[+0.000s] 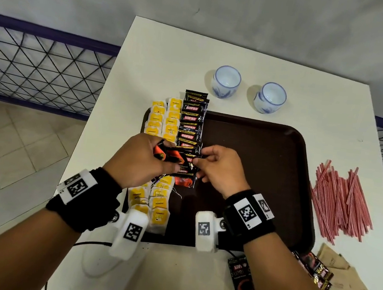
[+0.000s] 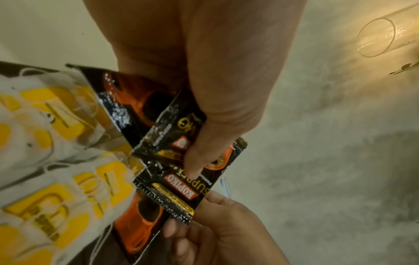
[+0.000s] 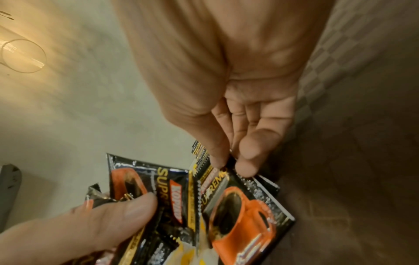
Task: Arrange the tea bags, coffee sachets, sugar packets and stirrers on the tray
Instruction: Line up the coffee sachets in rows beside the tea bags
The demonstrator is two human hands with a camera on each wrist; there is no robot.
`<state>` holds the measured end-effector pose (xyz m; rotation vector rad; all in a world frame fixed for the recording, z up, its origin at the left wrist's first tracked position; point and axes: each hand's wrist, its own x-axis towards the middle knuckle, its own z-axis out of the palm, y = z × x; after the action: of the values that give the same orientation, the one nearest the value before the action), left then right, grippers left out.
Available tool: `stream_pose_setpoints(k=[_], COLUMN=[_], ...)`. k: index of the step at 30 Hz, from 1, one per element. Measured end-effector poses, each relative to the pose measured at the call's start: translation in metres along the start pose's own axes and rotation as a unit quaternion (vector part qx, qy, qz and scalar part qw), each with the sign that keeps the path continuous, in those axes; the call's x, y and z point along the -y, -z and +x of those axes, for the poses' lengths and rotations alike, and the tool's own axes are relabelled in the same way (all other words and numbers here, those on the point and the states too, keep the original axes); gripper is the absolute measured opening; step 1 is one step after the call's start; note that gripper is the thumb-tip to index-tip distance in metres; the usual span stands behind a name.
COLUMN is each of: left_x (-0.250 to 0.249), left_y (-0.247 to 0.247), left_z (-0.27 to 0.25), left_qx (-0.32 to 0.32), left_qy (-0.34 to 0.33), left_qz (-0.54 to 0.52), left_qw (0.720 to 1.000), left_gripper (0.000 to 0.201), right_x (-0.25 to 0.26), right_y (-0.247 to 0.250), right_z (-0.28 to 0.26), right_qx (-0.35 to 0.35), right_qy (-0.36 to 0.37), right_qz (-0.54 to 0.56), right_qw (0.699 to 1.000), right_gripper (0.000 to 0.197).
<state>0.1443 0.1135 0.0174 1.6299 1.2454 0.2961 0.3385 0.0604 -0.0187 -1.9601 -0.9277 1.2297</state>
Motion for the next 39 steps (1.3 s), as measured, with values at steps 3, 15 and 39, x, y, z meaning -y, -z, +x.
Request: stream_pose_setpoints(k=[3,15,39], left_x=[0.0,-0.006,-0.011], left_y=[-0.002,0.003,0.001], left_z=[0.001,-0.004,-0.014], left_qx=[-0.003,-0.028,-0.134], left_qy=[-0.004,0.014,0.02], left_qz=[0.008,-0.041,-0.16], left_qw=[1.0,0.999,0.978], left_gripper=[0.044,0.019,0.018], right_x=[0.0,0.008,0.02], right_y=[-0.001,0.009,0.073], right_z=[0.0,-0.014,-0.046], right_qx=[-0.002,-0.041,-0.012], right_qy=[-0.003,0.042,0.037], right_qz=[0.006,0.027,0.146], right_qw=[1.0,0.998,0.989], right_gripper=[0.023,0.011,0.02])
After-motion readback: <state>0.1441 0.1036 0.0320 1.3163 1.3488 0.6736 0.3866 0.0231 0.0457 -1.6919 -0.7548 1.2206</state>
